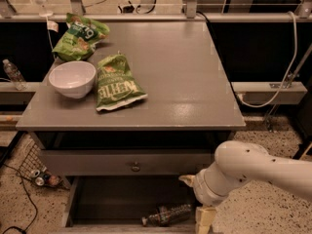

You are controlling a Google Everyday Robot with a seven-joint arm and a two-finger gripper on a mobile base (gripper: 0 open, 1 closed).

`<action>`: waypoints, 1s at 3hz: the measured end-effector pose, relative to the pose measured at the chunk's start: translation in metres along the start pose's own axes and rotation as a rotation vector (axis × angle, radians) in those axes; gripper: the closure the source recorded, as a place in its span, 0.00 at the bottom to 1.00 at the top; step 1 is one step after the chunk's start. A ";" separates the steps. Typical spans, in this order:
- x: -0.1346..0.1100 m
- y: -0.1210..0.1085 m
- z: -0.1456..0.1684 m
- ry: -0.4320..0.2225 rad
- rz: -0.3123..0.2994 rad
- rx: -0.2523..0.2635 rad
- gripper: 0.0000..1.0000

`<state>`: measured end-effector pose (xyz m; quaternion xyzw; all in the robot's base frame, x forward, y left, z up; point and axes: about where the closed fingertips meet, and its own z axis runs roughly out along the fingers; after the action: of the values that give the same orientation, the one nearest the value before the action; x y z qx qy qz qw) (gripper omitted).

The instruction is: Pick water bottle from middle drawer and place on counter

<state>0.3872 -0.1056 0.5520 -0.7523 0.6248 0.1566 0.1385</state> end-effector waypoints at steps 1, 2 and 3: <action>0.009 -0.007 0.021 0.010 -0.022 -0.028 0.00; 0.021 -0.015 0.041 0.023 -0.029 -0.046 0.00; 0.030 -0.022 0.055 0.049 -0.029 -0.044 0.00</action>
Offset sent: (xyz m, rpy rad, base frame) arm 0.0290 -0.0024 -0.0750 -0.0495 0.0346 0.0553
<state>0.4108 -0.1063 0.4894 -0.7677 0.6135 0.1496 0.1088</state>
